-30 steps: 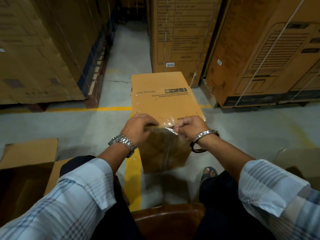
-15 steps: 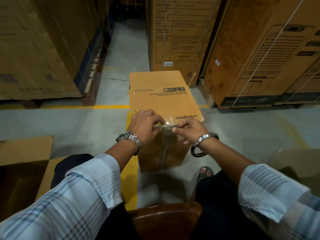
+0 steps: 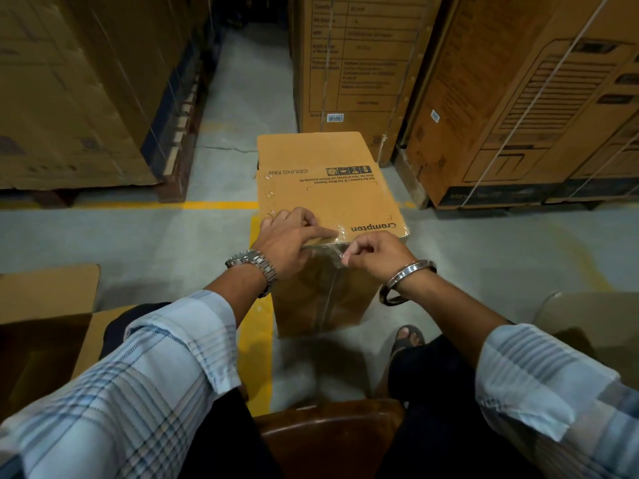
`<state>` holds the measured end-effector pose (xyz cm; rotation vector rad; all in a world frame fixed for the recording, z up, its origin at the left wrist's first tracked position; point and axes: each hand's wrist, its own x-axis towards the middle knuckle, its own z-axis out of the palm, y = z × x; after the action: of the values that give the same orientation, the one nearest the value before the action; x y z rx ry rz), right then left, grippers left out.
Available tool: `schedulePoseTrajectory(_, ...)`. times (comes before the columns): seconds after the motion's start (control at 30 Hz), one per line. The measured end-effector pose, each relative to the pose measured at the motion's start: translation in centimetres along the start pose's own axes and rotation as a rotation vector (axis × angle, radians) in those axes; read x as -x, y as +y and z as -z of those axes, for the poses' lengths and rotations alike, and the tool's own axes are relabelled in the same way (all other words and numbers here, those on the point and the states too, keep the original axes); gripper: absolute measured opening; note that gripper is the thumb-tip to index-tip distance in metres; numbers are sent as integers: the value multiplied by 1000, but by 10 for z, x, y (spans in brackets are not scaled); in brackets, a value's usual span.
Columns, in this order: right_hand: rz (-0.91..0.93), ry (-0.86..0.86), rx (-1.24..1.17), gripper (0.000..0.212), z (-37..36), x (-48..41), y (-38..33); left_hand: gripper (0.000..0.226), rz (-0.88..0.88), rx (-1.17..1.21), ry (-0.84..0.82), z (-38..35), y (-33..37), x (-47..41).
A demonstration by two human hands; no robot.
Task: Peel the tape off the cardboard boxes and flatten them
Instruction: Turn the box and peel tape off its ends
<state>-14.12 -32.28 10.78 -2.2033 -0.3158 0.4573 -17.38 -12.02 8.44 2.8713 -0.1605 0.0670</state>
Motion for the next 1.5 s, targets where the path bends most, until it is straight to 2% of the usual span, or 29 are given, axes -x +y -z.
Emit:
schedulePoseTrajectory(0.1, 86, -35, 84, 3, 5, 0, -2, 46, 1, 10, 4, -1, -2, -1)
schedulePoseTrajectory(0.3, 124, -74, 7, 8, 6, 6, -2, 44, 9, 19, 5, -3, -2, 0)
schedulePoseTrajectory(0.6, 123, -103, -184, 4, 41, 14, 12, 49, 34, 12, 35, -2, -4, 2)
schedulePoseTrajectory(0.67, 140, -125, -297, 7, 49, 17, 11, 51, 30, 5, 35, -3, 2, 0)
schedulePoseTrajectory(0.77, 147, -51, -421, 16, 69, 19, 9, 50, 50, 13, 26, -2, -1, 1)
schedulePoseTrajectory(0.83, 111, -7, -491, 26, 80, 21, 12, 49, 55, 19, 22, -1, -4, 3)
schedulePoseTrajectory(0.97, -51, 58, -671, 8, 84, 22, 23, 45, 58, 47, 3, 3, 7, 2)
schedulePoseTrajectory(1.1, -193, 168, -781, 26, 76, 19, 37, 33, 62, 70, 32, 4, 22, -3)
schedulePoseTrajectory(1.23, -252, 164, -798, 20, 64, 16, 39, 23, 4, 114, 52, 3, 36, -11)
schedulePoseTrajectory(1.37, -277, 72, -715, 13, 55, 13, 42, 33, -89, 134, 18, -1, 58, -25)
schedulePoseTrajectory(1.43, -239, 116, -699, 13, 56, 13, 44, 34, -105, 160, 2, -4, 69, -34)
schedulePoseTrajectory(1.5, -191, 199, -684, 14, 60, 15, 46, 22, -101, 170, -4, -5, 79, -42)
